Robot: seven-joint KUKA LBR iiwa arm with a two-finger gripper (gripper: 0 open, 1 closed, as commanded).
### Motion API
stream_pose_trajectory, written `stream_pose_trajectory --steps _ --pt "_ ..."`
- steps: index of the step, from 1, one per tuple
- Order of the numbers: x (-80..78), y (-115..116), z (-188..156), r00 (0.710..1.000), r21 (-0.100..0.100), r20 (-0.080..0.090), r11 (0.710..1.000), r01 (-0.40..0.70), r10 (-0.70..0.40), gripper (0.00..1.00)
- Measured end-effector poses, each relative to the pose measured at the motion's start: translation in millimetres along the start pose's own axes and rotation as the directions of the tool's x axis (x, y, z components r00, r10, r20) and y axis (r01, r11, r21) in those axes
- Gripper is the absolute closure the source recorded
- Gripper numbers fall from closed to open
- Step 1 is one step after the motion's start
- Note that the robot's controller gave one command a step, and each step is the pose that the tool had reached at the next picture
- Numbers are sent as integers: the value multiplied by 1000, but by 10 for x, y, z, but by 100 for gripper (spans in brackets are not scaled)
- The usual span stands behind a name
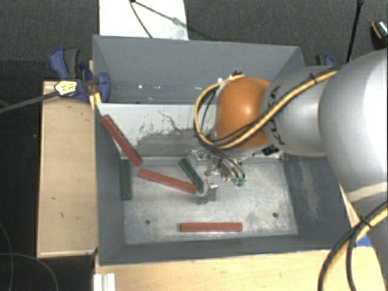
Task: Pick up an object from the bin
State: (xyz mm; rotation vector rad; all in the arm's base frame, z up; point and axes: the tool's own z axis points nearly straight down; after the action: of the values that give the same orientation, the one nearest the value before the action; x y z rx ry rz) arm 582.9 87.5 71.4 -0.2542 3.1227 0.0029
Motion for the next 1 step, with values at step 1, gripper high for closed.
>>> stream_pose_trajectory --steps 1 --pt "23 -12 7 1000 0 -5 1000 -2 2 100"
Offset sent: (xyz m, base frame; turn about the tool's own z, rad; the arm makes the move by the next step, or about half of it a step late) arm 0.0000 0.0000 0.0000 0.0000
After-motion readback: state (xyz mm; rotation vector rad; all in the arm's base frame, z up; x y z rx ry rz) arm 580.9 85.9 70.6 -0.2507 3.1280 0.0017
